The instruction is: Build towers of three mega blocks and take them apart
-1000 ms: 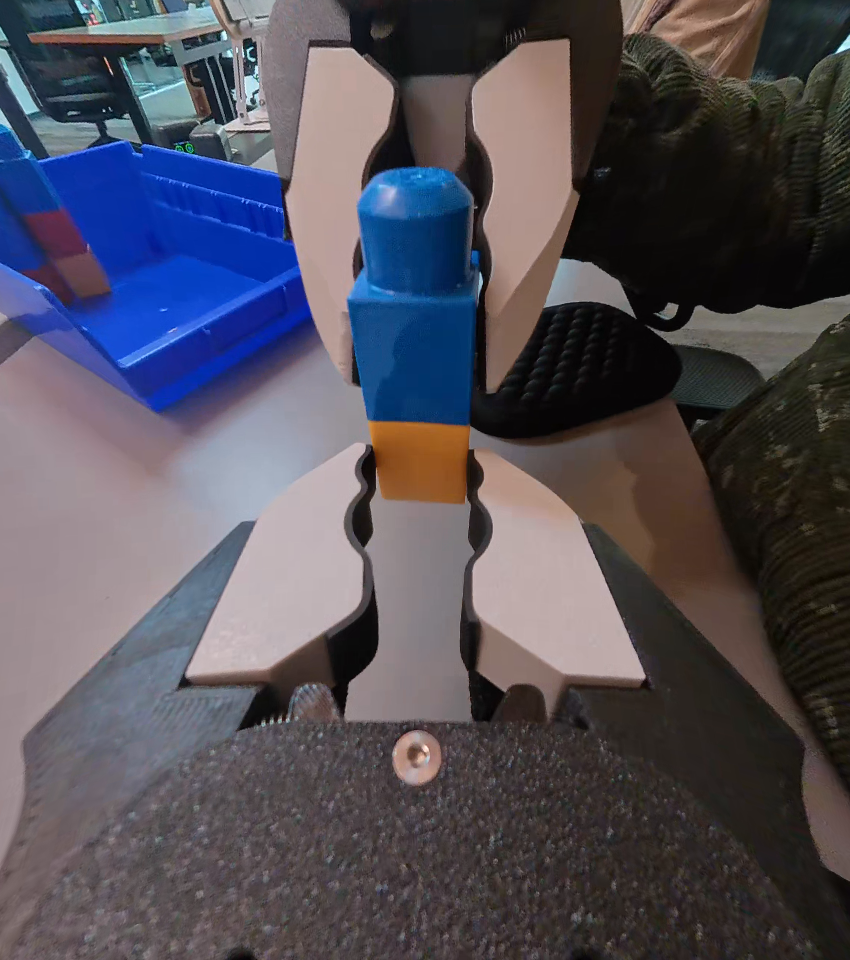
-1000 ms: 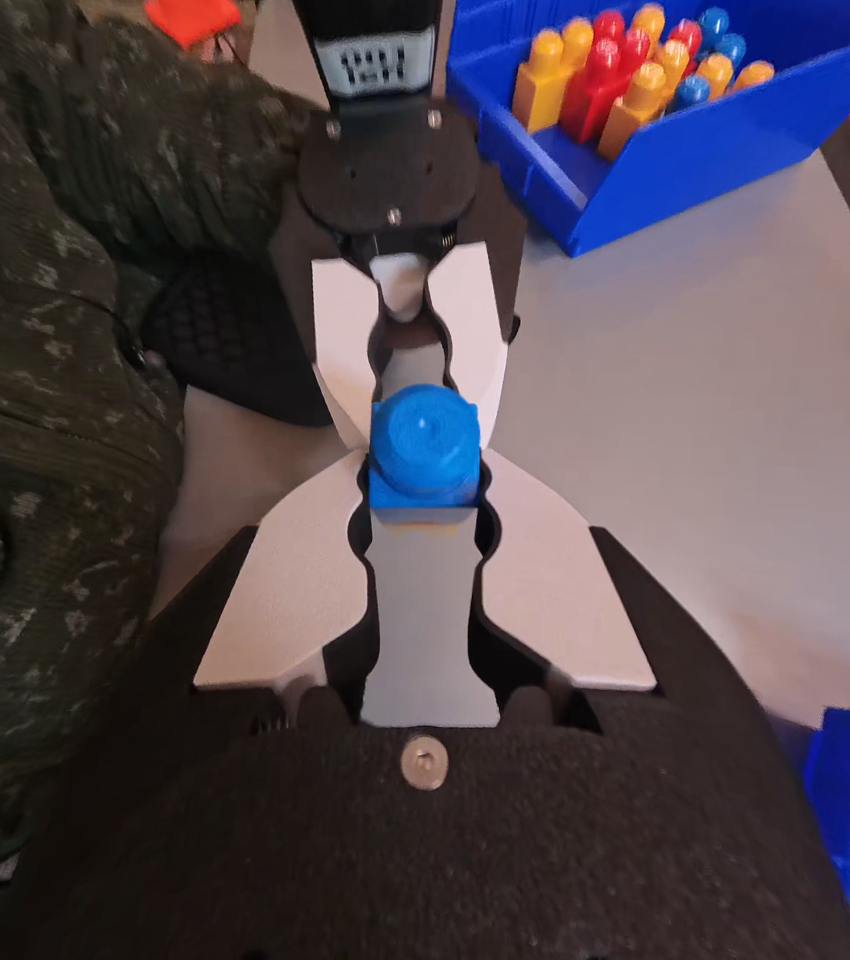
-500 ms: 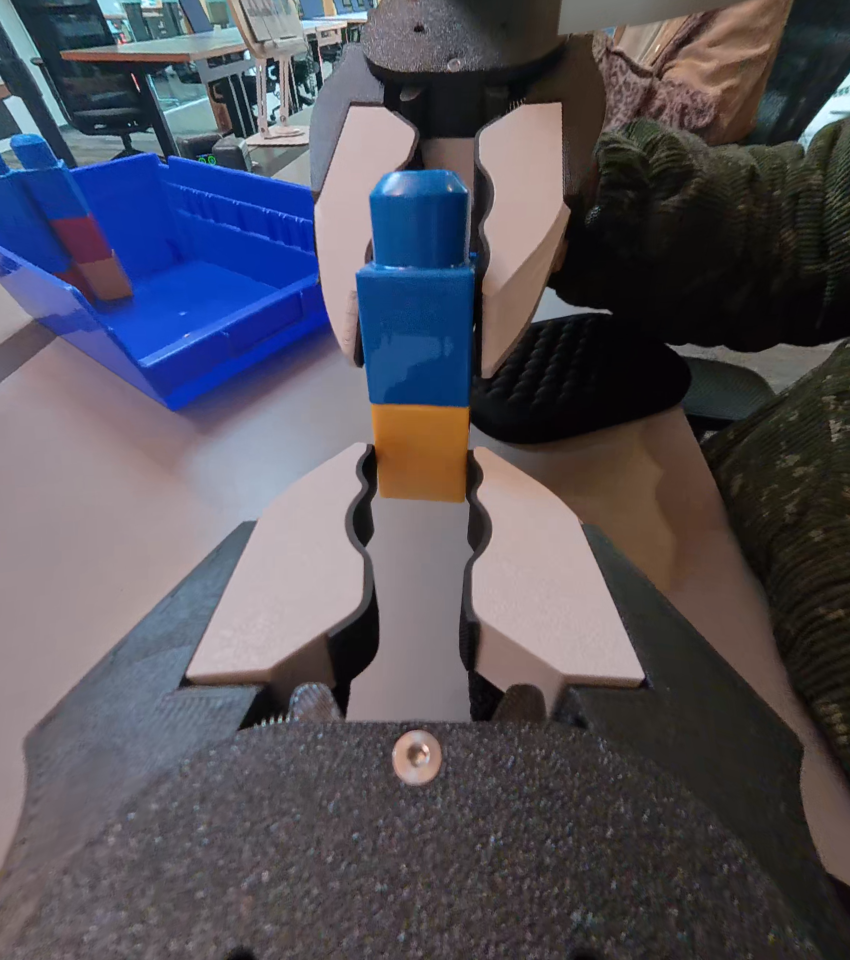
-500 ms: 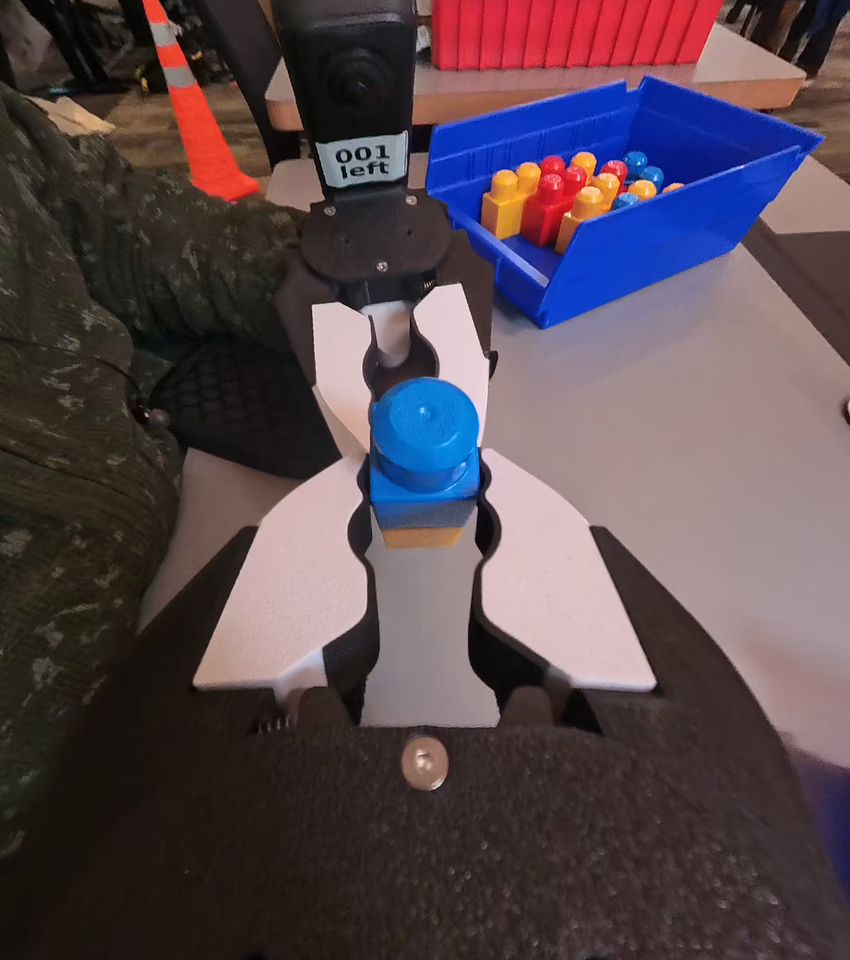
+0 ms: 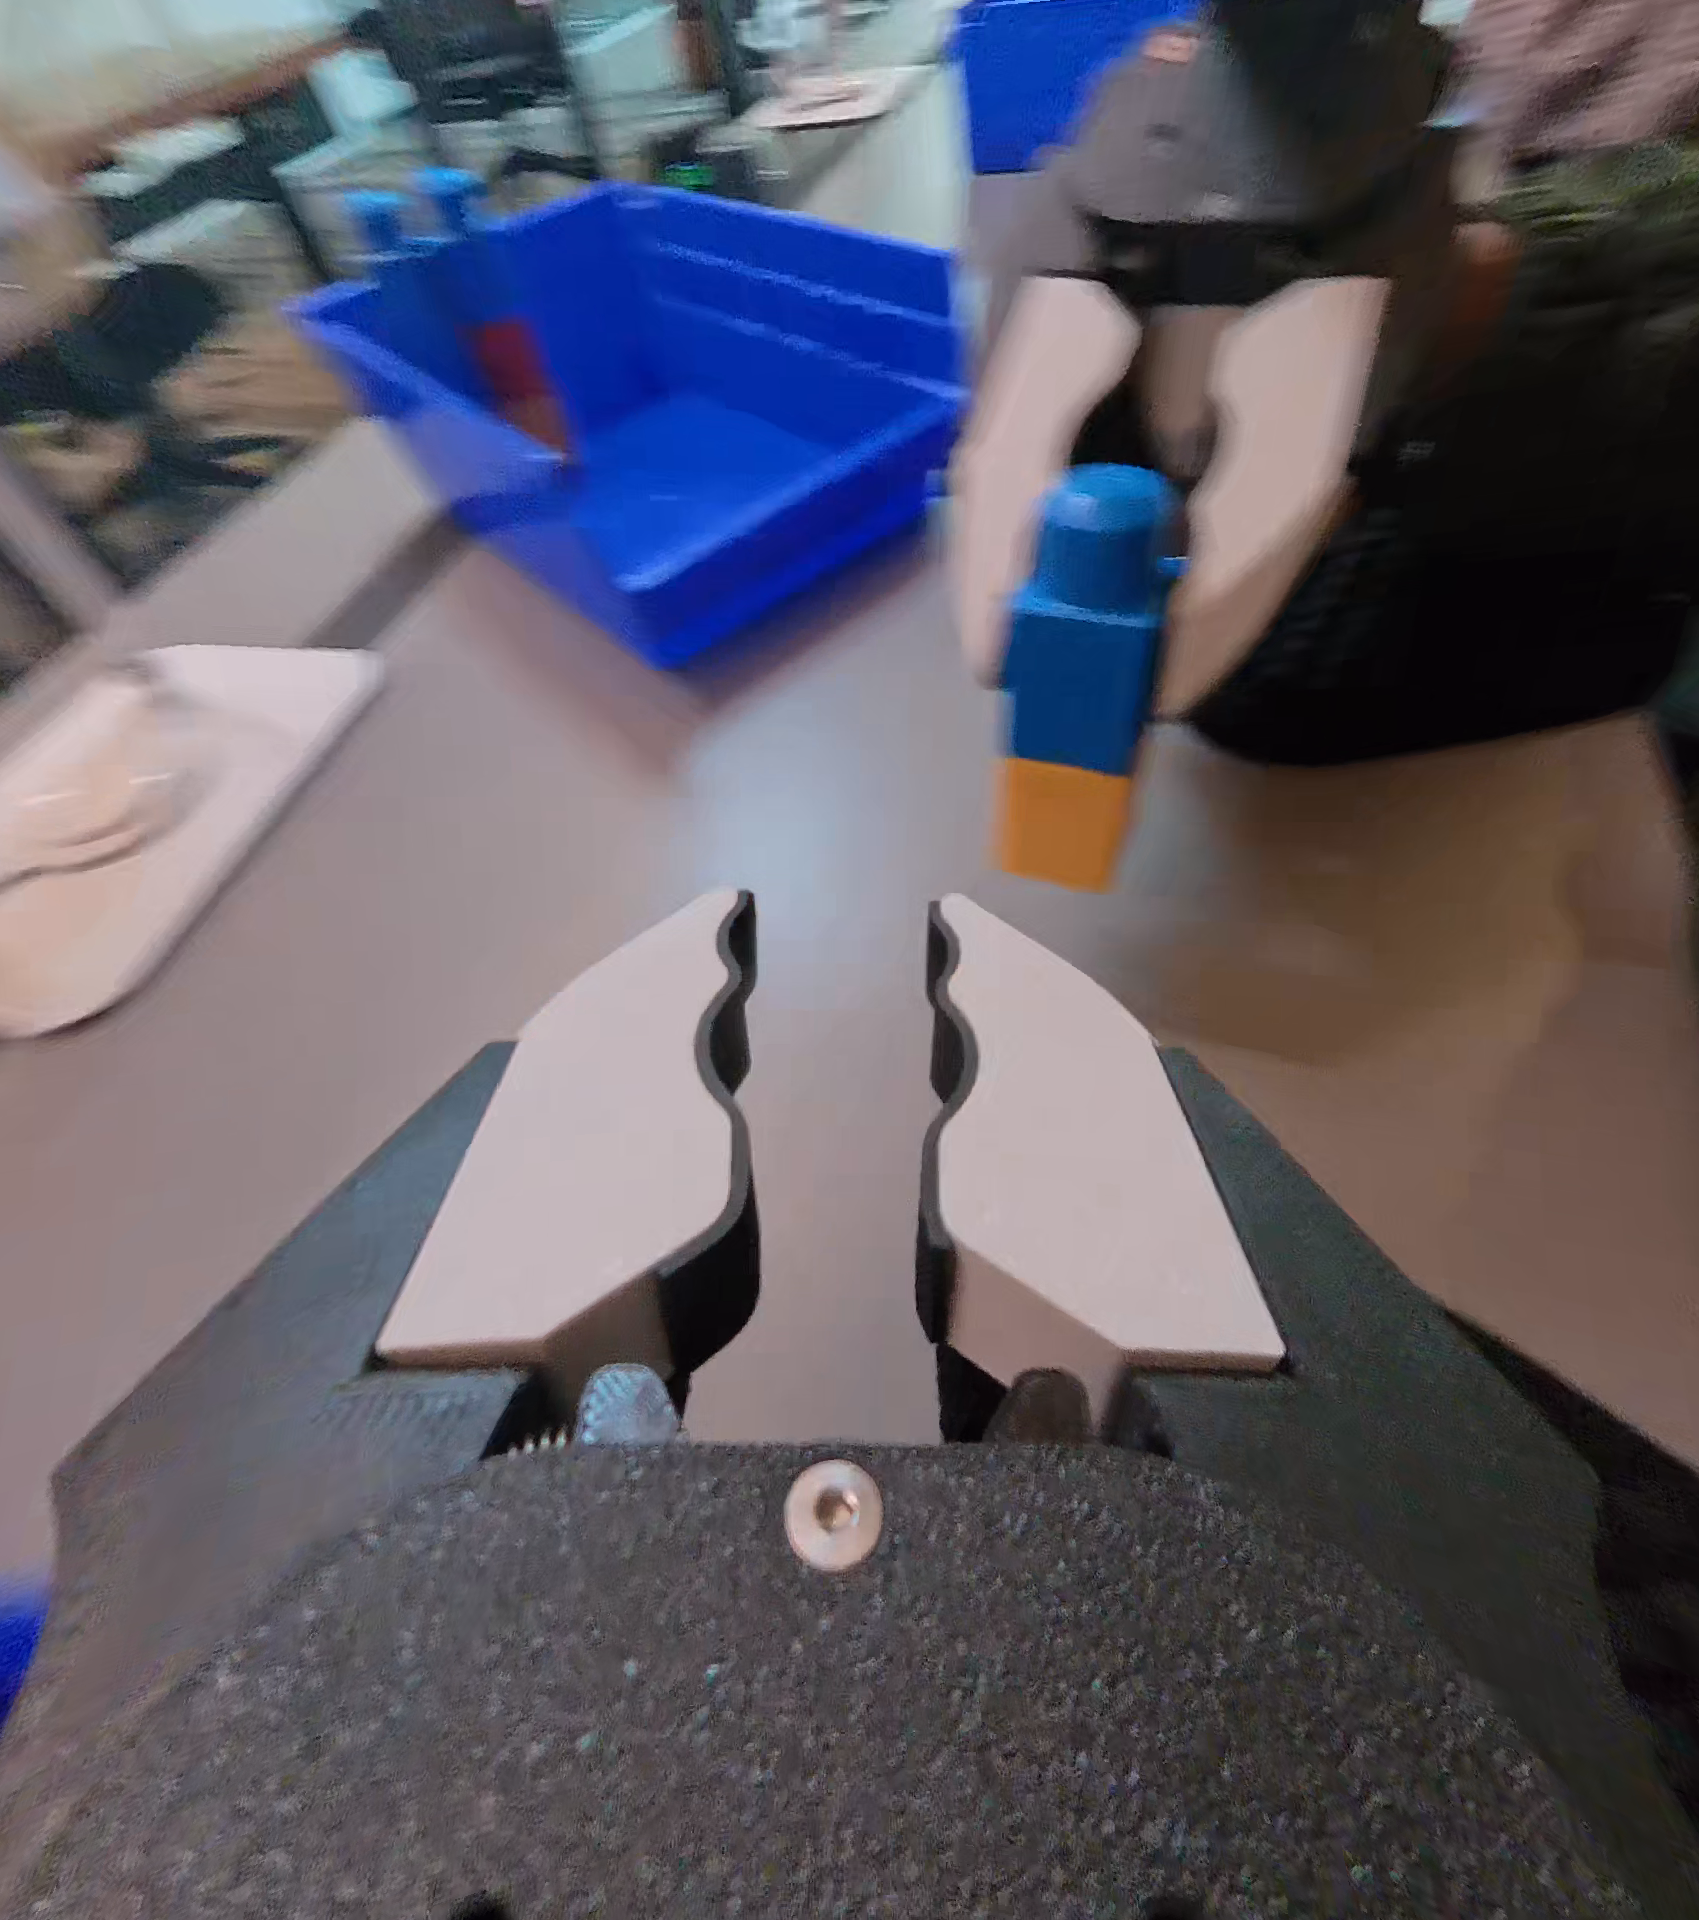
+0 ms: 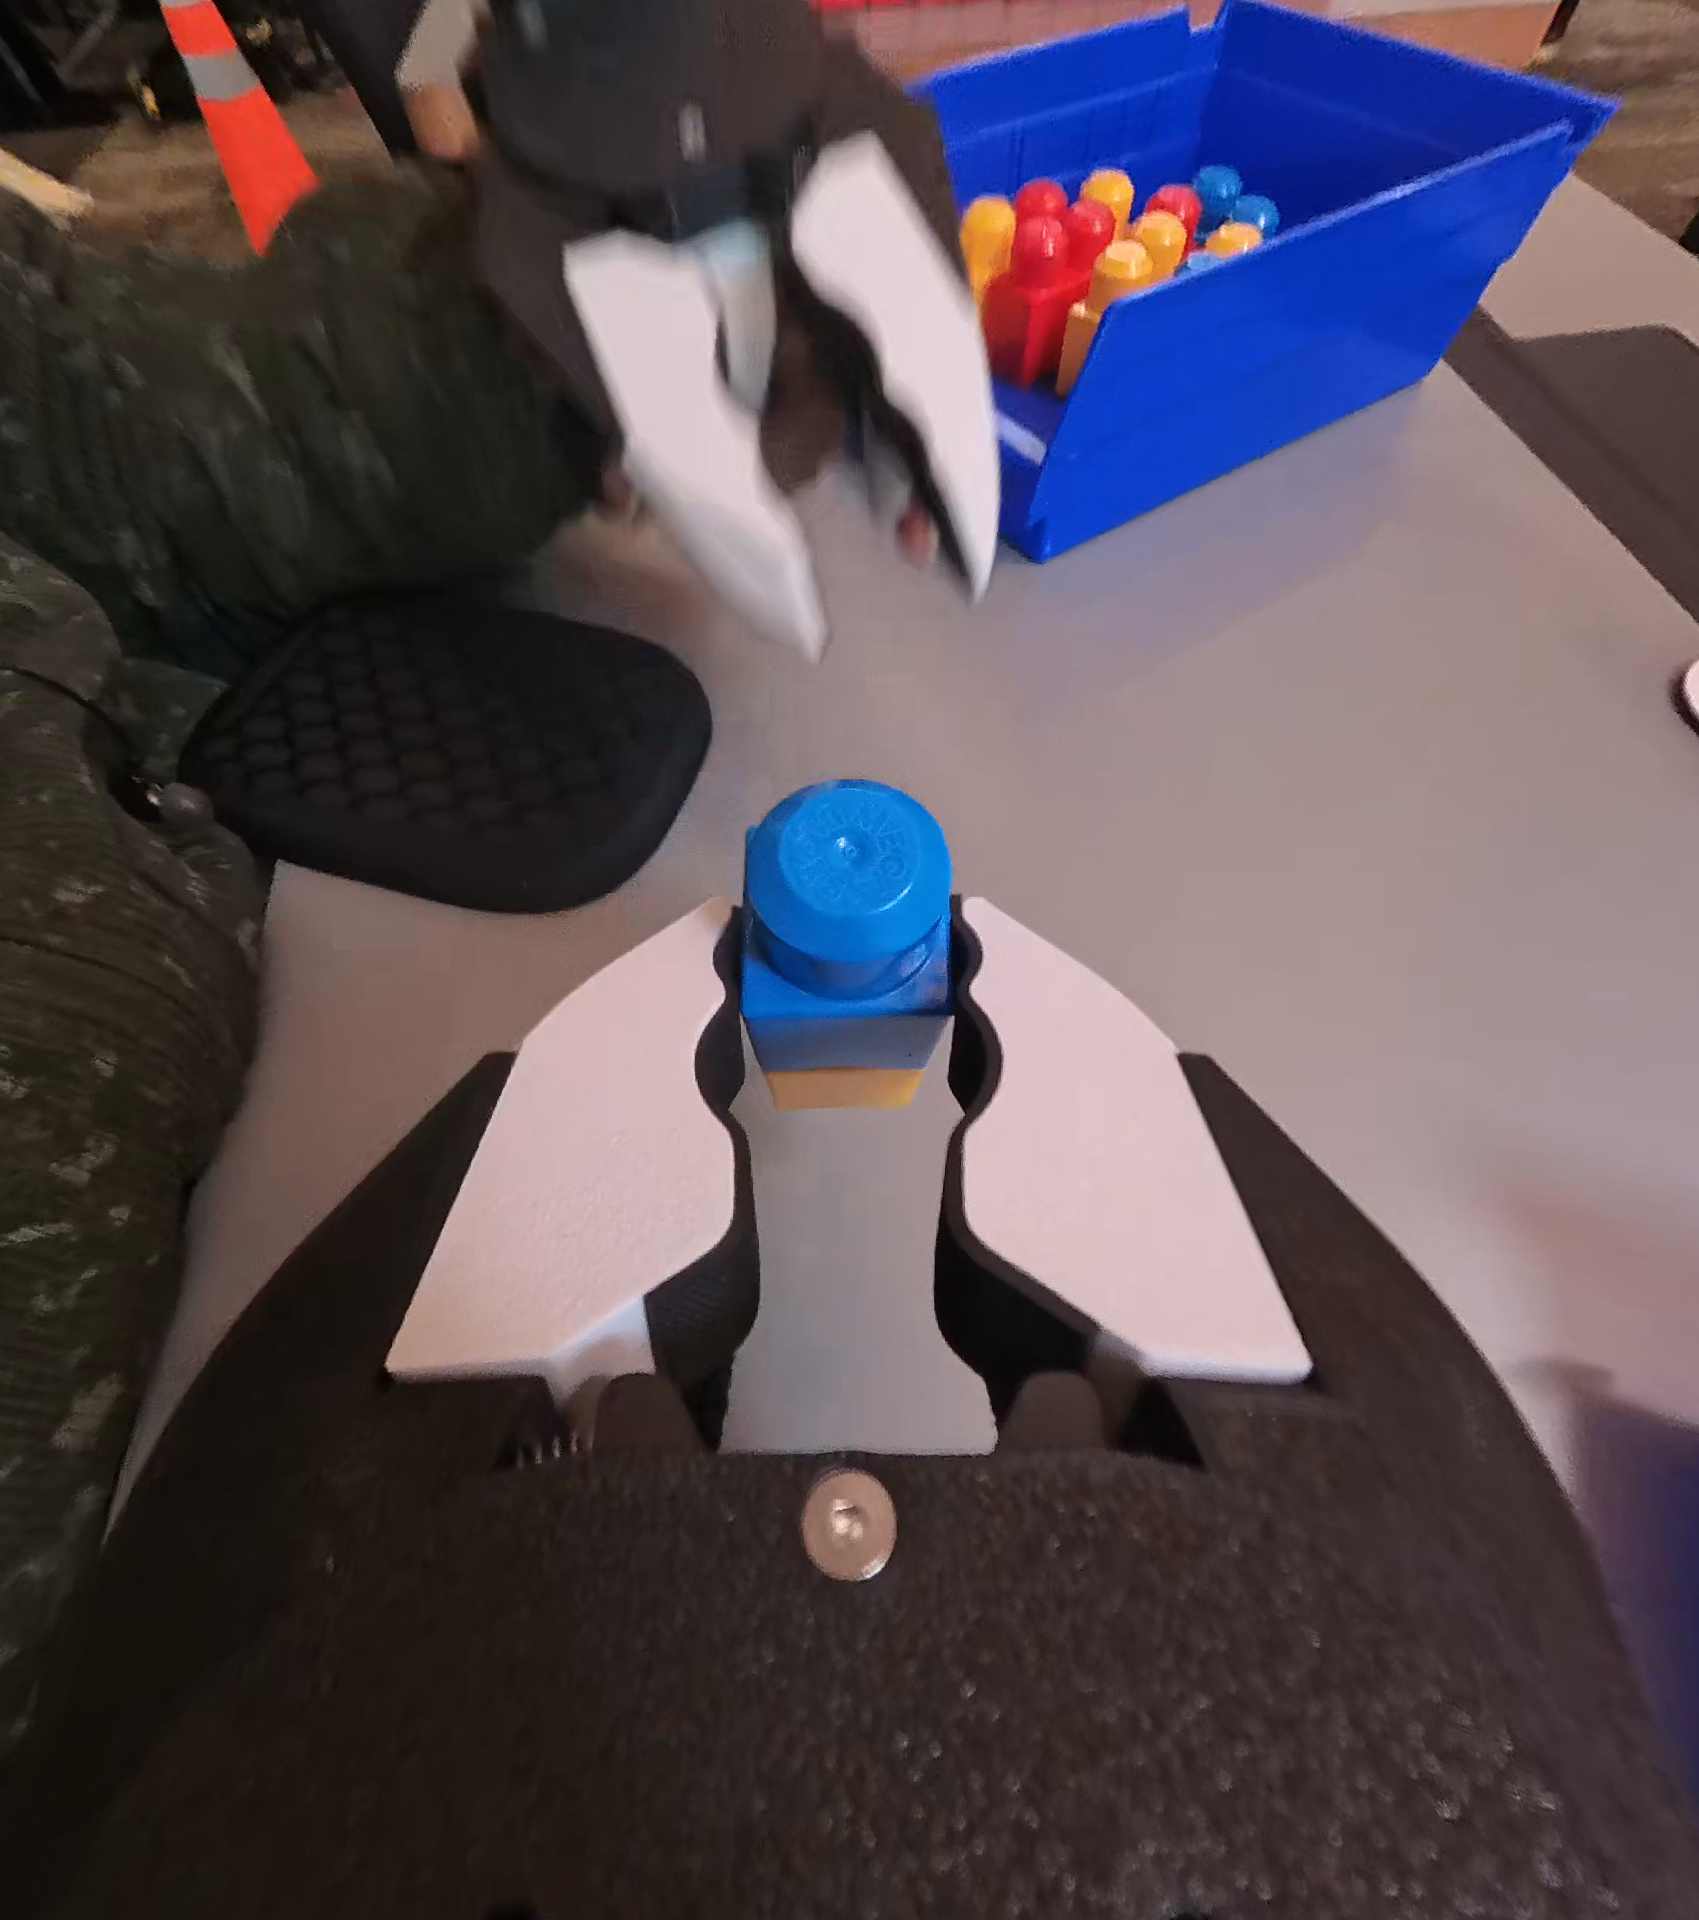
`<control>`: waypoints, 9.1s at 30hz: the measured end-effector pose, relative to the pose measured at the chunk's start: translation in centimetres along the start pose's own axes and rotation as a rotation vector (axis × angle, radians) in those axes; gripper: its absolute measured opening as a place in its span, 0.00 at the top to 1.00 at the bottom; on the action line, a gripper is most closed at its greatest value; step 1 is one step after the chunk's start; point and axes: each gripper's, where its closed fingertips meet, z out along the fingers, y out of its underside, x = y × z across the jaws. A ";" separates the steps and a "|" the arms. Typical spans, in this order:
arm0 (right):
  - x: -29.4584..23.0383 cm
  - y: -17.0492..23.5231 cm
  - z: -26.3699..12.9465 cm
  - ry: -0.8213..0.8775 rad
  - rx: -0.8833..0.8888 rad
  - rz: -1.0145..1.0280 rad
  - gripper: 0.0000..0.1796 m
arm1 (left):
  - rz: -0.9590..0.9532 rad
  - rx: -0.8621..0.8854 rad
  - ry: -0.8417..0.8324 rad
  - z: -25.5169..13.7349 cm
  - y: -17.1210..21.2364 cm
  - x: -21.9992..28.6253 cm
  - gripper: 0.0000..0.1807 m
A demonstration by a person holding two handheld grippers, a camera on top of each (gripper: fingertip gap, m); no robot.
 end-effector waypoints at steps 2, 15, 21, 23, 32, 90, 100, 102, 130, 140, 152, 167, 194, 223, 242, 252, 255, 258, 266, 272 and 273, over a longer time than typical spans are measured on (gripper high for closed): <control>0.1 0.9 0.2 0.014 -0.058 -0.006 0.80 | -0.001 -0.052 -0.210 -3.9 0.2 -4.5 0.85; 0.5 1.9 1.0 0.036 -0.075 0.005 0.80 | -0.276 -0.865 -0.448 -17.0 16.1 -20.3 0.72; 0.2 2.0 1.1 0.023 -0.077 0.005 0.80 | -0.243 -1.058 -0.417 -16.2 20.1 -20.9 0.77; 0.1 2.3 1.3 0.023 -0.093 -0.003 0.80 | -0.180 -1.086 -0.432 -15.9 20.5 -21.0 0.79; -0.8 4.2 3.3 0.001 -0.170 -0.053 0.80 | -0.071 -0.990 -0.473 -16.0 18.2 -20.6 0.80; -5.2 4.2 4.9 -0.120 -0.267 0.041 0.80 | -0.050 -0.164 0.431 2.5 -3.4 7.9 0.78; -5.9 2.1 4.4 -0.138 -0.179 0.031 0.80 | 0.010 -0.151 0.452 2.1 -4.5 8.9 0.79; -6.5 2.1 4.3 -0.171 -0.171 0.023 0.80 | 0.027 -0.121 0.499 1.9 -4.6 9.5 0.79; -6.1 2.8 5.0 -0.210 -0.155 0.063 0.80 | -0.091 0.189 0.358 2.6 -4.6 8.6 0.79; -3.3 -0.9 2.0 -0.161 0.166 0.037 0.80 | -0.108 0.077 0.389 4.4 -0.1 8.4 0.68; -2.3 -3.5 -0.9 -0.127 0.331 0.042 0.73 | -0.081 0.066 0.355 3.8 0.3 7.3 0.80; 1.2 -7.3 -7.1 0.129 0.115 -0.132 0.79 | -0.116 0.127 0.204 4.0 -0.1 4.6 0.79; 38.8 14.1 -23.9 0.812 -0.417 0.480 0.74 | -0.179 0.329 -0.229 0.0 -0.9 -3.9 1.00; 6.2 4.4 -3.7 0.556 0.001 0.099 1.00 | -0.328 -0.345 -0.726 -19.9 9.0 -21.8 0.82; 5.3 6.6 -1.3 0.477 -0.088 0.050 0.98 | -0.393 -0.887 -0.497 -12.9 17.8 -23.1 0.72; 5.1 6.7 -1.1 0.459 -0.097 0.046 0.98 | -0.428 -0.949 -0.526 -11.6 16.9 -24.8 0.69; 5.0 6.7 -1.1 0.457 -0.091 0.049 0.98 | -0.420 -0.948 -0.578 -11.0 18.0 -25.9 0.79; 5.0 6.6 -1.3 0.454 -0.081 0.056 0.98 | -0.426 -0.924 -0.565 -11.1 17.7 -25.6 0.81; 2.4 2.9 -0.2 0.302 0.059 -0.006 0.91 | -0.199 -0.522 -0.295 -10.7 3.9 -17.0 0.81; -0.8 -2.4 1.7 0.120 0.133 -0.040 0.76 | 0.113 -0.465 0.107 -4.0 -1.8 -2.0 0.81; -1.2 -3.1 2.1 0.095 0.136 -0.036 0.74 | 0.159 -0.475 0.145 -2.8 -1.8 -0.1 0.81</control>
